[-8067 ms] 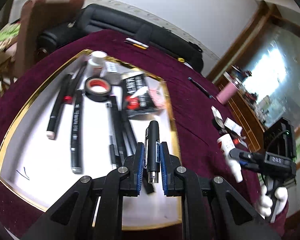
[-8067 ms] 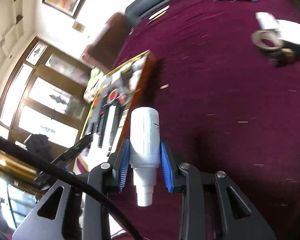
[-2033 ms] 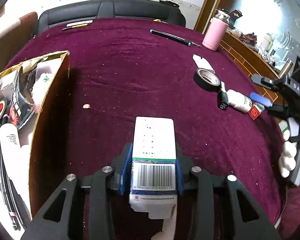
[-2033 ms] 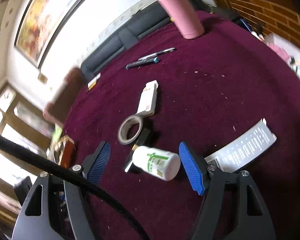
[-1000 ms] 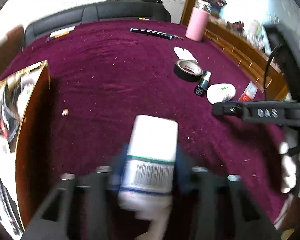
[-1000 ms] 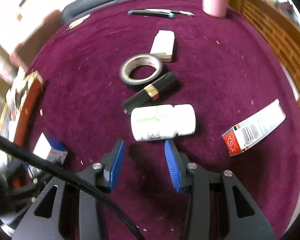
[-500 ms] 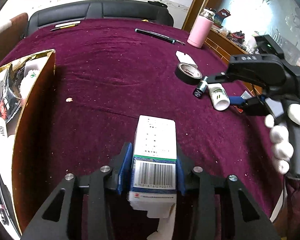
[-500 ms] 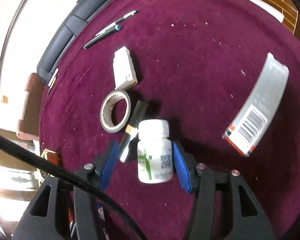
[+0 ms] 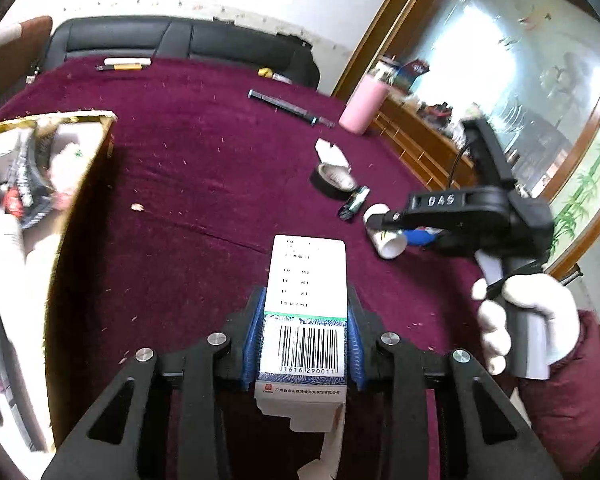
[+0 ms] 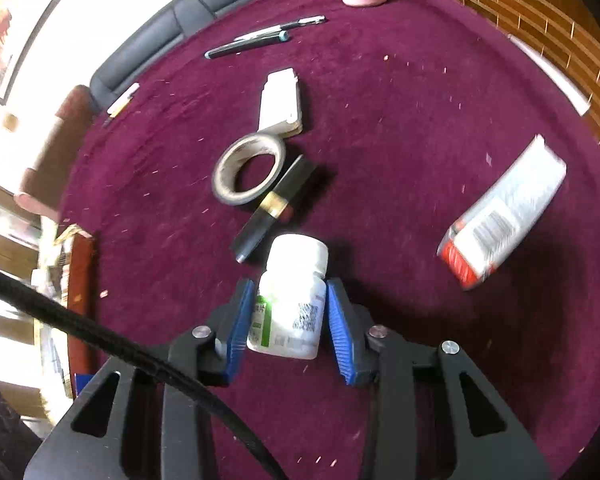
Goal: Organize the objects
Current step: 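Grasp the white pill bottle with the right tool while the left tool holds the box, then carry the medicine box and pill bottle into the tray and release both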
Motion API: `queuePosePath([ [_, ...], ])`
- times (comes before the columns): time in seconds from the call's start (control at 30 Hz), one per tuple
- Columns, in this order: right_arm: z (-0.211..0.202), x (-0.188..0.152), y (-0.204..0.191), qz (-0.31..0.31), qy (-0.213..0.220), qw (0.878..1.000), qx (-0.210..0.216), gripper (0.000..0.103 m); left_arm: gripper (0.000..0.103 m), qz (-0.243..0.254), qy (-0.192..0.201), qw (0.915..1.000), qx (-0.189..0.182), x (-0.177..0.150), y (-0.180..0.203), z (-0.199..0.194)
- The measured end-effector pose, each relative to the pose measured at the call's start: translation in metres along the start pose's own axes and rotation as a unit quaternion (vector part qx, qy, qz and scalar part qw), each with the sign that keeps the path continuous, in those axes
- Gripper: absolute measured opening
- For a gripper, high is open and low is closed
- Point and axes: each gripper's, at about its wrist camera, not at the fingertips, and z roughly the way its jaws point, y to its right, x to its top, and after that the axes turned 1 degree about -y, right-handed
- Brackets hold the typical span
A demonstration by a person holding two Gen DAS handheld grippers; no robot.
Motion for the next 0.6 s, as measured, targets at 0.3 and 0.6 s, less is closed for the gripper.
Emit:
queuePosePath([
  [0.3,-0.005,-0.032,-0.062,-0.053,-0.030,0.990,0.124,0.032,0.031,-0.049,0.044,0.9975,0.022,-0.010,-0.040,-0.071],
  [0.6,0.031,-0.062,-0.151,-0.111,-0.098,0.968,0.203,0.032,0.031,-0.140,0.081,0.9766,0.142,-0.017,-0.141,-0.135],
])
